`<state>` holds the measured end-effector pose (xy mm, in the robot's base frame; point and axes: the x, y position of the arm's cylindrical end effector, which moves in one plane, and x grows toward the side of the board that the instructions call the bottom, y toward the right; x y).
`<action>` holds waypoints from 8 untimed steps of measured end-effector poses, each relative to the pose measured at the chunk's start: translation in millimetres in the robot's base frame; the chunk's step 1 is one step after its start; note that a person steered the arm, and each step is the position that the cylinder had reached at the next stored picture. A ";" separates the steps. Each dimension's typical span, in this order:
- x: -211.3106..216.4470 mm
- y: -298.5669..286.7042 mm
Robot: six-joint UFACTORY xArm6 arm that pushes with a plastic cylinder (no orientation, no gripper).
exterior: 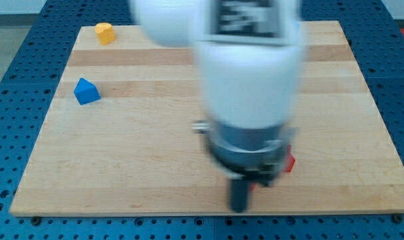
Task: Move the red star vertically below the blue cube
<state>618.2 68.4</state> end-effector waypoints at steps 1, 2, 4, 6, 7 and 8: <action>-4.4 80.6; -36.4 96.1; -82.7 95.1; -12.8 70.4; -25.8 39.7; -69.5 39.9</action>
<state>548.7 108.3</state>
